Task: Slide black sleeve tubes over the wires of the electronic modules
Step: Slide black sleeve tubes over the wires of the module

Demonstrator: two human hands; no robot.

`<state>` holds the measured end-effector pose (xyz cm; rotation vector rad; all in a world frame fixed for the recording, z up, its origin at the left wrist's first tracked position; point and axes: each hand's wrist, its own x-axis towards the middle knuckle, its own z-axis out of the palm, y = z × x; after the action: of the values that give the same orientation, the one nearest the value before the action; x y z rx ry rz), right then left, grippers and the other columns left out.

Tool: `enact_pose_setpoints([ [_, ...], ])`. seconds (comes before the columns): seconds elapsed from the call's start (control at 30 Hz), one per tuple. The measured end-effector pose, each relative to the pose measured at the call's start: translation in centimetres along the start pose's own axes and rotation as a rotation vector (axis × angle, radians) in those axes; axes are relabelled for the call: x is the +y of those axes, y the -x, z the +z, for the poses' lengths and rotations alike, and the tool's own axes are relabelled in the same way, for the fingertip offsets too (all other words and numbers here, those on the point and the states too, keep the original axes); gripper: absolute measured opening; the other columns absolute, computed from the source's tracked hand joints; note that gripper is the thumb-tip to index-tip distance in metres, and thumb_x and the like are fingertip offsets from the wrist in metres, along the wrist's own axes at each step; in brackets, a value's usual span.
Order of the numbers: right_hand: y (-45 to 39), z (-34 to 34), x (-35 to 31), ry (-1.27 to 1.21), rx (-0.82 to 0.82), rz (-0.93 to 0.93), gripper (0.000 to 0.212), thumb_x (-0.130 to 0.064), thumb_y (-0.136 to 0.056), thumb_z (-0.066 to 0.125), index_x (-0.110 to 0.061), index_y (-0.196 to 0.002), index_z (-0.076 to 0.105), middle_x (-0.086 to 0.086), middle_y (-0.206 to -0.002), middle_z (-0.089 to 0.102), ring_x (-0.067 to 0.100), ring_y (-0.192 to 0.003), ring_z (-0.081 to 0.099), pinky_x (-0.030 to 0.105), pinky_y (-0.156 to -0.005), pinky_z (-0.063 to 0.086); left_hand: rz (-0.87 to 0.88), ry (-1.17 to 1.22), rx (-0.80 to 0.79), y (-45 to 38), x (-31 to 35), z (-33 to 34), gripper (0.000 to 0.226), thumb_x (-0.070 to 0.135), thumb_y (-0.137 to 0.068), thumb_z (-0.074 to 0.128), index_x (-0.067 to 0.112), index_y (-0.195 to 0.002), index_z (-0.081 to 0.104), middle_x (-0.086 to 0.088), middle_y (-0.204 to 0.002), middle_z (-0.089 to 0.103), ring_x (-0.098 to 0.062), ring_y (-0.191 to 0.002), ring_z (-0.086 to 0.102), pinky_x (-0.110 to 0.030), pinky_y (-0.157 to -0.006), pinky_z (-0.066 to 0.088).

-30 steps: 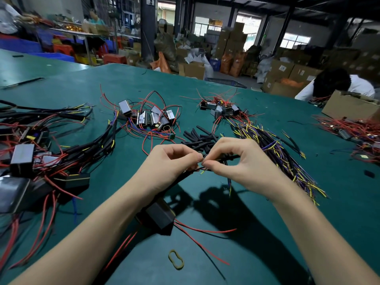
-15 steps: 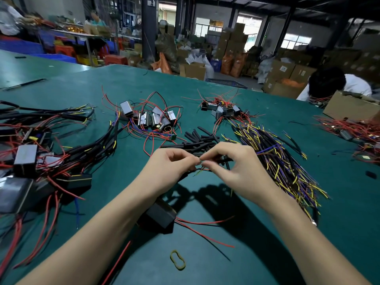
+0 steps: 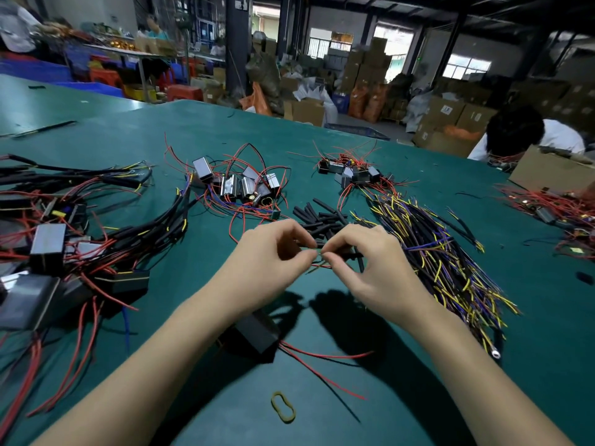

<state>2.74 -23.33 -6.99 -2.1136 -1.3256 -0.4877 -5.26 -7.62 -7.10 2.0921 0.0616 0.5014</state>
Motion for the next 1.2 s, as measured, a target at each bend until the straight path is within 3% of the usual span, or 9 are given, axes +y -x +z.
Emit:
enact_pose_setpoints([
  [0.1,0.0,0.0,0.1,-0.066,-0.047,0.064,0.005,-0.012,-0.085,0.068,-0.016,-0.082,0.067,-0.010,-0.080,0.066,0.006,-0.075,0.059,0.041,-0.083,0.044,0.171,-0.190,0.001,0.1,0.0,-0.2,0.009,0.013,-0.081,0.069,0.019,-0.074,0.068,0.002,-0.063,0.068,-0.011,-0.060,0.060,-0.014,-0.057,0.042],
  [0.3,-0.2,0.0,-0.4,-0.046,-0.034,0.031,0.006,-0.009,-0.084,0.067,-0.014,-0.081,0.065,-0.008,-0.079,0.063,0.010,-0.076,0.058,0.040,-0.082,0.042,0.244,-0.301,-0.004,0.3,0.0,-0.4,0.009,0.015,-0.085,0.064,0.014,-0.078,0.070,0.003,-0.072,0.064,-0.009,-0.068,0.056,-0.023,-0.068,0.045],
  [0.37,-0.3,0.1,-0.7,0.135,0.055,-0.121,0.007,-0.007,-0.083,0.064,-0.010,-0.077,0.063,-0.002,-0.077,0.062,0.020,-0.074,0.059,0.039,-0.075,0.039,0.172,-0.213,0.000,0.2,0.1,-0.3,0.013,0.015,-0.086,0.062,0.014,-0.075,0.068,0.006,-0.067,0.061,-0.001,-0.061,0.050,-0.013,-0.061,0.039],
  [0.53,0.2,1.0,-1.1,0.560,0.244,-0.360,0.018,-0.007,-0.089,0.059,-0.010,-0.071,0.063,0.001,-0.078,0.064,0.025,-0.068,0.059,0.035,-0.072,0.028,-0.244,0.212,-0.180,-0.2,0.0,-0.8,0.019,0.020,-0.087,0.063,0.015,-0.069,0.067,0.000,-0.066,0.058,-0.007,-0.058,0.043,-0.018,-0.054,0.034],
  [0.67,0.2,0.8,-0.9,0.155,0.091,-0.069,0.005,-0.016,-0.085,0.065,-0.017,-0.081,0.067,-0.009,-0.083,0.066,0.018,-0.082,0.061,0.034,-0.079,0.025,-0.194,0.096,-0.105,-0.2,-0.8,0.1,0.018,0.020,-0.087,0.062,0.019,-0.070,0.066,-0.006,-0.072,0.064,-0.014,-0.065,0.048,-0.030,-0.066,0.039],
  [0.77,0.1,0.2,-0.4,-0.182,0.008,0.183,0.007,-0.016,-0.086,0.067,-0.021,-0.082,0.071,-0.014,-0.081,0.067,0.012,-0.083,0.061,0.039,-0.087,0.039,-0.046,-0.066,0.026,0.1,-0.6,0.8,0.020,0.019,-0.087,0.062,0.027,-0.068,0.060,0.009,-0.067,0.063,-0.006,-0.061,0.054,-0.023,-0.068,0.045],
  [0.93,-0.2,-1.1,0.2,-0.582,-0.157,0.395,0.015,-0.006,-0.086,0.066,-0.018,-0.080,0.071,-0.005,-0.075,0.069,0.007,-0.074,0.060,0.021,-0.076,0.048,0.193,-0.210,0.058,0.6,-0.6,1.2,0.010,0.021,-0.089,0.060,0.025,-0.081,0.058,0.009,-0.079,0.060,-0.013,-0.076,0.058,-0.038,-0.075,0.049],
  [1.07,-0.1,-1.0,0.6,-0.648,-0.205,0.451,0.011,-0.006,-0.084,0.068,-0.016,-0.079,0.070,0.003,-0.078,0.069,0.008,-0.074,0.057,0.021,-0.073,0.044,0.273,-0.251,0.054,0.7,-0.6,1.2,0.005,0.027,-0.088,0.056,0.025,-0.084,0.057,0.010,-0.082,0.058,-0.014,-0.076,0.057,-0.042,-0.073,0.049],
  [1.2,0.0,-0.9,0.6,-0.445,-0.216,0.359,0.007,-0.014,-0.084,0.070,-0.017,-0.078,0.069,-0.014,-0.067,0.062,-0.003,-0.062,0.049,0.011,-0.063,0.038,0.260,-0.275,0.029,0.7,-0.4,1.0,0.014,0.036,-0.085,0.049,0.025,-0.083,0.058,0.011,-0.080,0.057,-0.014,-0.077,0.056,-0.041,-0.074,0.049],
])
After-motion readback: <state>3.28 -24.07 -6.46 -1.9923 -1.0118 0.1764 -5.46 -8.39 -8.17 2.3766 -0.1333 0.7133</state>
